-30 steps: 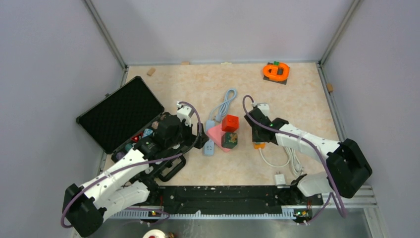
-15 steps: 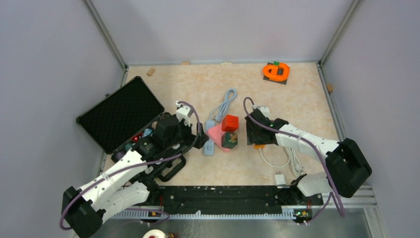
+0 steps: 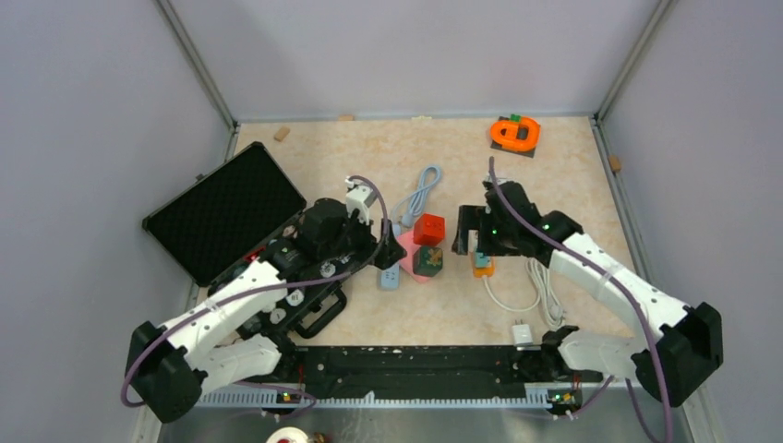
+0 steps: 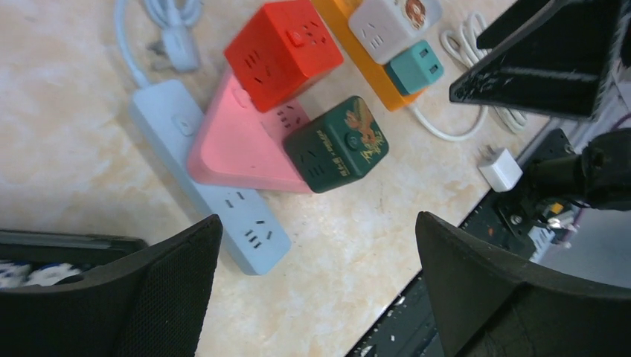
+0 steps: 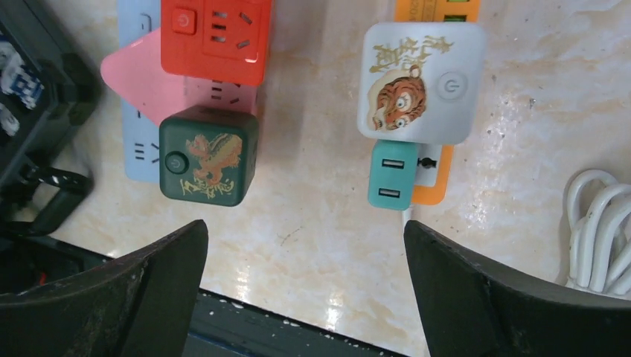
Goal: Insert the plug
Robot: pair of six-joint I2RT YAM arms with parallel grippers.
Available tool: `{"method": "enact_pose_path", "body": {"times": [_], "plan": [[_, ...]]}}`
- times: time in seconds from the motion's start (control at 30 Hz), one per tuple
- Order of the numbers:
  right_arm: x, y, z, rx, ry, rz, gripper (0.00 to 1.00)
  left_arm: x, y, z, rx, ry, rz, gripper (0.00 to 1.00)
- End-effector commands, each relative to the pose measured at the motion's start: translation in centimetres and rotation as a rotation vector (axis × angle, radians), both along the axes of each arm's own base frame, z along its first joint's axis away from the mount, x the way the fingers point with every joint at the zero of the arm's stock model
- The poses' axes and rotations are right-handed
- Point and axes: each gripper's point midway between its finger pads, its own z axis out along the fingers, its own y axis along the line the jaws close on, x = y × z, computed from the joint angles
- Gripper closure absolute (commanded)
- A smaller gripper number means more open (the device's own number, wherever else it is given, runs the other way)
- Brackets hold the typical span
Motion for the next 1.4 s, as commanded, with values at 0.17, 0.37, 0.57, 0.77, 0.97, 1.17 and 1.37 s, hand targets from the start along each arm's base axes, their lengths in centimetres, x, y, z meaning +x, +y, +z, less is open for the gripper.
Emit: {"method": "enact_pose_path", "body": {"times": [0.17, 0.37, 0.57, 0.77, 0.97, 1.17, 1.37], "plan": [[0.2, -3.3, 0.7, 0.315, 0.052, -0.053, 0.01, -4.9, -10.7, -0.1, -0.045, 0.074, -0.300, 0.01], [0.4, -6.8, -0.6, 0.393, 0.061, -0.182, 0.01, -11.7, -17.3, -2.8, 0.104, -0.040, -0.704, 0.01], [0.7, -10.9, -2.3, 0.392, 0.040, -0.346, 0.01, -13.6, -21.2, -4.8, 0.211, -0.282, -0.960, 0.01], [2.0, -13.4, -1.5, 0.439, -0.006, -0.434, 0.01, -14.7, -23.7, -6.8, 0.158, -0.585, -1.247, 0.01], [3.0, -14.4, -1.6, 0.466, -0.013, -0.457, 0.01, -14.7, -26.1, -9.0, 0.162, -0.881, -1.439, 0.01], [4.1, -14.8, -2.1, 0.475, -0.001, -0.460, 0.01, -15.0, -27.3, -12.4, 0.206, -1.083, -1.699, 0.01], [4.9, -15.4, -2.3, 0.463, 0.010, -0.462, 0.01, -15.2, -27.8, -14.4, 0.208, -1.195, -1.842, 0.03]]}}
